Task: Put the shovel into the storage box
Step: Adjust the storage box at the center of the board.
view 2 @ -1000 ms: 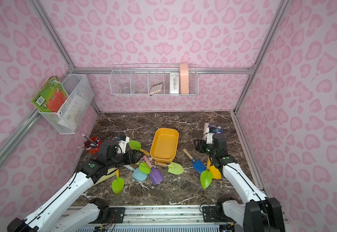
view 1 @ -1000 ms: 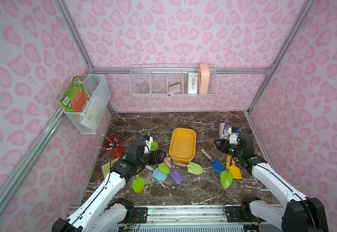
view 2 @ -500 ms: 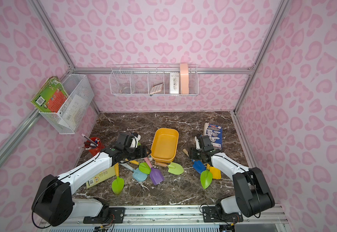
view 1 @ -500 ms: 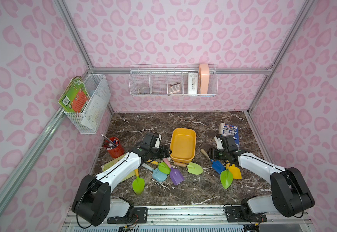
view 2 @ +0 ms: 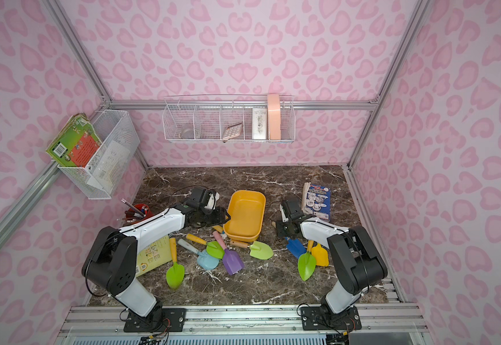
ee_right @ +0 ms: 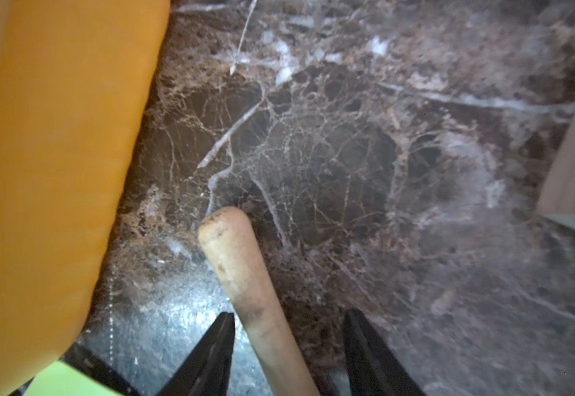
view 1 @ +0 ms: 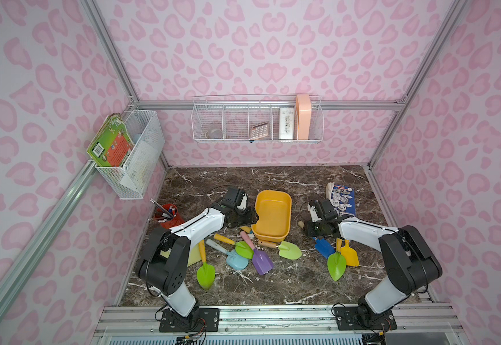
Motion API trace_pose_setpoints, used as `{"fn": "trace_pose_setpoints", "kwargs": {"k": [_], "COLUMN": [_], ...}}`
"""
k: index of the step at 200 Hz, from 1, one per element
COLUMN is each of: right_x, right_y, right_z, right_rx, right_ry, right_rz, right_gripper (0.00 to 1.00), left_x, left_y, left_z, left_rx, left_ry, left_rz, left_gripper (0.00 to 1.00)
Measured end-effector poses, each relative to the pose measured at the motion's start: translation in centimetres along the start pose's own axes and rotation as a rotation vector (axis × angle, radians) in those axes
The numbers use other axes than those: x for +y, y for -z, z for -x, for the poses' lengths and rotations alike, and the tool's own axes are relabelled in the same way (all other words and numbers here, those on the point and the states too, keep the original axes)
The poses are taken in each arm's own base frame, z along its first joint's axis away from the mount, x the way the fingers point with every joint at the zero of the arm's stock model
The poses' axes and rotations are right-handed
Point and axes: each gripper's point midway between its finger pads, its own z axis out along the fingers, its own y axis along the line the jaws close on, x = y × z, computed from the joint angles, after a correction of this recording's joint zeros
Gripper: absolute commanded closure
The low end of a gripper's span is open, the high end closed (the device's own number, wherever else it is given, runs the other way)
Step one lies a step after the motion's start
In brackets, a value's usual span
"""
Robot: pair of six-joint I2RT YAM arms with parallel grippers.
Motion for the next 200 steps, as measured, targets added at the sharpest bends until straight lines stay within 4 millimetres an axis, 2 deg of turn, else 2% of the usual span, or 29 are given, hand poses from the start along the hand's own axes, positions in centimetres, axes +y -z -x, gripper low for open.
{"fn": "trace_pose_setpoints", "kwargs": {"k": [28, 60, 68, 100, 114, 126, 138, 149, 184, 200], "right_x": [0.2, 0.3, 0.2, 0.2, 0.2, 0.3, 0.4, 0.4, 0.7, 0.9], "right_y": [-0.4, -0.5, -0.5, -0.6, -0.7, -0.7, -0.8, -0.8, -0.6, -0.2], "right_z": [-0.1, 0.0, -0.1, 0.2, 0.3, 0.5, 0.8, 1.2, 2.6, 4.0], "right_rx": [0.004, -0.011, -0.014, -0.027, -0.030, -0.030, -0.034, -0.041, -0.064, -0.096], "right_ry": [0.025, 0.038, 0.040, 0.040, 0.042, 0.042, 0.042, 0.041, 0.039, 0.036], "right_rz": [-0.011, -0.022, -0.027, -0.031, -0.030, -0.030, -0.030, -0.031, -0.033, -0.032], "right_gripper": [0.54, 0.58, 0.61, 0.67, 0.70, 0.72, 0.74, 0.77, 0.80, 0.82], "left_x": [0.3, 0.3, 0.2, 0.0, 0.0, -0.1, -0.2, -0.2, -0.4, -0.3], "left_y": [-0.8, -1.3, -1.4, -1.8, -1.8, -1.9, -1.9, -2.0, -2.1, -2.1], "left_z": [0.1, -0.2, -0.2, -0.1, -0.1, -0.2, -0.4, -0.4, -0.7, -0.7], "left_rx": [0.011, 0.027, 0.029, 0.032, 0.029, 0.031, 0.031, 0.029, 0.034, 0.029], "left_ry": [-0.003, -0.005, -0.007, -0.008, -0.007, -0.005, 0.000, -0.002, -0.003, -0.006], "left_rz": [0.017, 0.022, 0.022, 0.025, 0.030, 0.033, 0.039, 0.044, 0.048, 0.060], "left_gripper": [0.58, 0.60, 0.64, 0.65, 0.70, 0.70, 0.70, 0.75, 0.75, 0.75]}}
